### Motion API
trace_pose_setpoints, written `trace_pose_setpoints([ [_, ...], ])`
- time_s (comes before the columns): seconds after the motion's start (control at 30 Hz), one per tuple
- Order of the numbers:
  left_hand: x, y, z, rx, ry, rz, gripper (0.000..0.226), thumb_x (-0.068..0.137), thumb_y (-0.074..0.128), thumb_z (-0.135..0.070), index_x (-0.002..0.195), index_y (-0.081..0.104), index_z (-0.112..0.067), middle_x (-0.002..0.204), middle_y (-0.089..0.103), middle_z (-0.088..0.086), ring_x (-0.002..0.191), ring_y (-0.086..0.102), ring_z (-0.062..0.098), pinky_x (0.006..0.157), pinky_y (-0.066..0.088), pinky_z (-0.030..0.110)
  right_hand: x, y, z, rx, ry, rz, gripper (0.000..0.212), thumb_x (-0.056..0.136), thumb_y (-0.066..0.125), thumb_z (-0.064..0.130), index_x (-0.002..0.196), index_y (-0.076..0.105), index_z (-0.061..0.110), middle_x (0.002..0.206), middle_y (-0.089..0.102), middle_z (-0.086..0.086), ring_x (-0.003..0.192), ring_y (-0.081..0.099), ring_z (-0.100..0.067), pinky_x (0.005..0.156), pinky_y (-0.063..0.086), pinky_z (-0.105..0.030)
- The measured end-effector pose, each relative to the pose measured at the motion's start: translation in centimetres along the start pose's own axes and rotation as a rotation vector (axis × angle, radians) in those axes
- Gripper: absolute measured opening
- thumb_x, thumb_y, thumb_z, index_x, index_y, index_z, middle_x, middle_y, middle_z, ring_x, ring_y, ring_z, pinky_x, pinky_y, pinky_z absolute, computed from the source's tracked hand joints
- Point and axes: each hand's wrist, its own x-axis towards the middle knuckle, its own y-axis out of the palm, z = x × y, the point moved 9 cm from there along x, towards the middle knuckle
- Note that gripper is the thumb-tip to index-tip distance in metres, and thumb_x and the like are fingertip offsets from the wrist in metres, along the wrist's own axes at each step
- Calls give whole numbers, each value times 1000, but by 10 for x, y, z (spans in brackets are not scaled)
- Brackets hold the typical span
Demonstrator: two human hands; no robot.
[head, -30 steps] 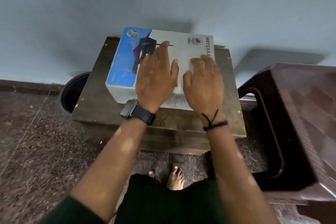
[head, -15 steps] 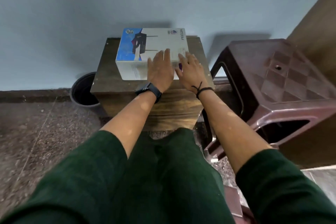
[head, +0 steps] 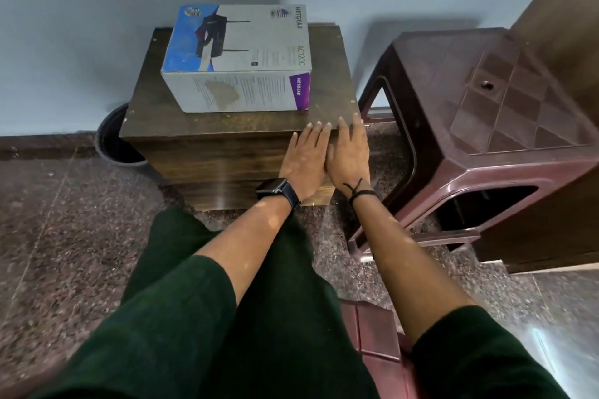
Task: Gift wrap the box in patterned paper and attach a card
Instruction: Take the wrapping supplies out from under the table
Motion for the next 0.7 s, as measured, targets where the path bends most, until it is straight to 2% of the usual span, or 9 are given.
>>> trace_pose_setpoints([
  [0.1, -1, 13, -6, 53, -26, 53, 71, 97, 44, -29, 151, 3, -10, 159, 4, 10, 147, -1, 27, 119, 9, 46, 0, -1, -13, 173, 135, -26, 59, 91, 47, 7, 146, 26, 6, 155, 10, -21, 144, 10, -33, 117, 15, -39],
  [0.23, -4, 21, -7, 93, -85, 39, 73, 95, 43, -26, 151, -1, -10, 160, -2, 8, 147, -6, 26, 118, 2, 51, 2, 8, -22, 417, 194, 9, 67, 88, 49, -1, 147, 20, 7, 155, 12, -19, 145, 9, -29, 117, 17, -37],
  [0.33, -2, 19, -5, 117, -108, 12, 75, 93, 43, -27, 151, 0, -11, 160, 2, 7, 147, -3, 24, 116, -2, 54, 3, 7, -28, 511, 242, -49, 69, 85, 55, 1, 146, 23, 8, 151, 26, -14, 141, 25, -26, 114, 26, -36],
  [0.47, -3, 17, -7, 82, -103, 14, 77, 92, 45, -26, 151, -1, -11, 160, 3, 6, 147, -3, 24, 116, -2, 53, 3, 12, -38, 582, 306, -35, 75, 81, 62, 8, 144, 23, 18, 141, 43, -10, 126, 47, -24, 103, 41, -35],
  [0.57, -4, 18, -7, 80, -69, 51, 78, 92, 46, -22, 151, -4, -11, 160, -3, 6, 147, -7, 24, 117, -3, 51, -2, 7, -50, 577, 372, -61, 70, 82, 60, 7, 142, 25, 17, 132, 53, -9, 118, 53, -22, 93, 42, -25],
  [0.63, -6, 17, -7, 93, -43, 67, 76, 93, 45, -24, 151, -2, -11, 160, -6, 7, 147, -8, 24, 117, -5, 50, -11, 4, -60, 564, 421, -65, 60, 84, 56, 6, 139, 32, 13, 127, 56, -9, 115, 54, -21, 95, 42, -27],
  [0.7, -7, 15, -7, 91, -36, 76, 69, 96, 40, -31, 151, 6, -10, 160, -5, 7, 147, -7, 23, 116, -7, 50, -20, -1, -67, 489, 408, -72, 43, 86, 52, 6, 128, 48, 11, 119, 60, -8, 110, 57, -21, 95, 44, -30],
])
